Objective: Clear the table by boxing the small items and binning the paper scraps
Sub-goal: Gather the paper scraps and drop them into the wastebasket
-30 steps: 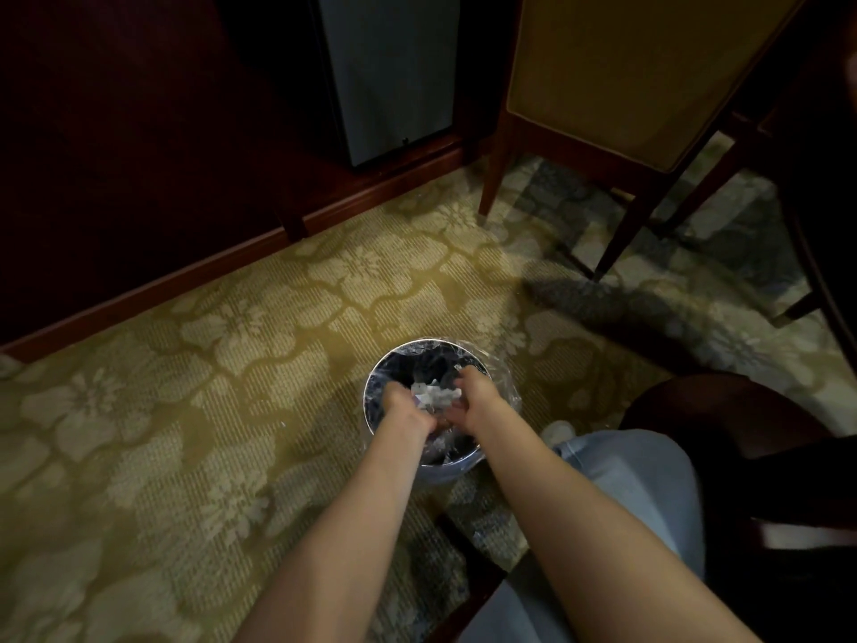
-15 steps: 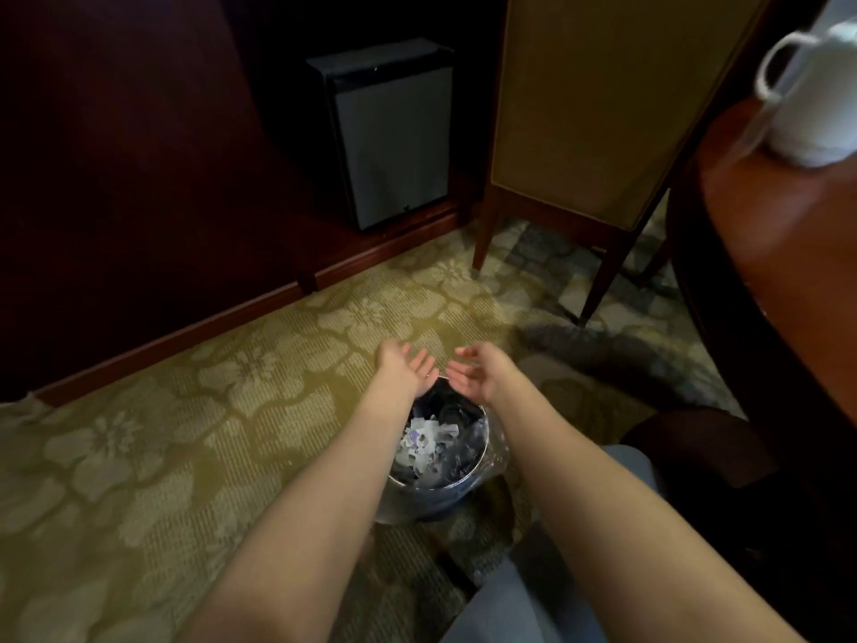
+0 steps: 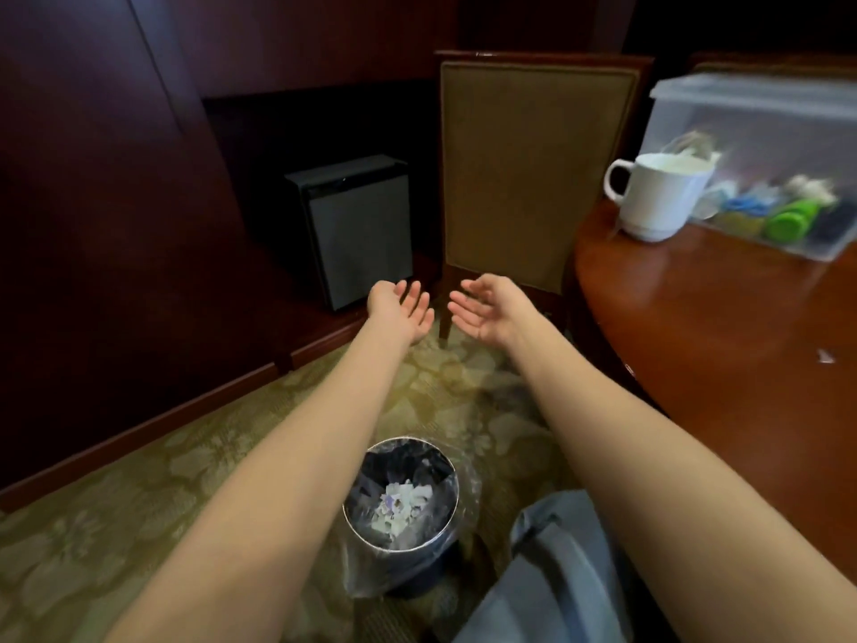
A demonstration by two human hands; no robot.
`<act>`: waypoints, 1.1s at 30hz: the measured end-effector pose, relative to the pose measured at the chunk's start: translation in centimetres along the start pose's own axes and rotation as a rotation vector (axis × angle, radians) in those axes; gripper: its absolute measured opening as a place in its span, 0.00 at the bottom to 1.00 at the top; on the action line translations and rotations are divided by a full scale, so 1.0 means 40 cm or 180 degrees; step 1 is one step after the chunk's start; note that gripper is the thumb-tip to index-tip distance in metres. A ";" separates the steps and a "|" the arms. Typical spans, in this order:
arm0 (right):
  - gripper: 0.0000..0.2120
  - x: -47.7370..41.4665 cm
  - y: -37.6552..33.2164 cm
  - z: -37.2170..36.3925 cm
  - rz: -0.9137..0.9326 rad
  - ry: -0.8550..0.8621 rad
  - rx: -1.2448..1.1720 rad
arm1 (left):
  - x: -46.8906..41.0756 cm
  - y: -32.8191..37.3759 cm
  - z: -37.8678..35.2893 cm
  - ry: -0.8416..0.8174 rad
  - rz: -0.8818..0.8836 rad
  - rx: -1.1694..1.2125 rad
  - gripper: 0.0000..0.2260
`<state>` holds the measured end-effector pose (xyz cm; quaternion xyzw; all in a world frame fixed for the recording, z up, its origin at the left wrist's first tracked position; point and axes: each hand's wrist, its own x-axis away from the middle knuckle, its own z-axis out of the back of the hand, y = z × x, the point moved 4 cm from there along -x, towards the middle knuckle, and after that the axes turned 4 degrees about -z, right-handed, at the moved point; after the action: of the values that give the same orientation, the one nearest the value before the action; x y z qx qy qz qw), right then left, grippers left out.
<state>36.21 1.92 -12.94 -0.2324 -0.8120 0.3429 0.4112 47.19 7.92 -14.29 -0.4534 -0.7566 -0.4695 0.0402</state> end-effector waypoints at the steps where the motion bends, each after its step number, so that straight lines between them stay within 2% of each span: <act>1: 0.10 0.015 -0.027 0.002 0.0082 -0.0037 -0.0080 | 0.001 0.001 -0.023 0.0033 -0.0025 0.0088 0.12; 5: 0.08 0.081 -0.116 0.046 0.0360 -0.0083 -0.0236 | 0.092 0.002 -0.128 -0.0226 -0.0098 -0.0034 0.12; 9: 0.09 0.145 -0.191 0.135 0.0611 0.0109 -0.0314 | 0.158 -0.046 -0.233 -0.0634 -0.0015 -0.0112 0.11; 17: 0.08 0.271 -0.294 0.349 0.1066 0.0670 -0.0362 | 0.269 -0.196 -0.403 -0.1299 0.0311 -0.0343 0.09; 25: 0.08 0.393 -0.336 0.584 0.1284 0.1359 -0.0405 | 0.360 -0.403 -0.535 -0.1699 0.0714 -0.0665 0.09; 33: 0.08 0.562 -0.356 0.807 0.1644 0.2107 -0.0330 | 0.446 -0.560 -0.666 -0.2015 0.0778 -0.1169 0.07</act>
<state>-4.31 -4.41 -4.62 -0.5462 -0.5674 0.3002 0.5382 10.82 -3.74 -5.90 -0.6624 -0.5753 -0.4257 -0.2216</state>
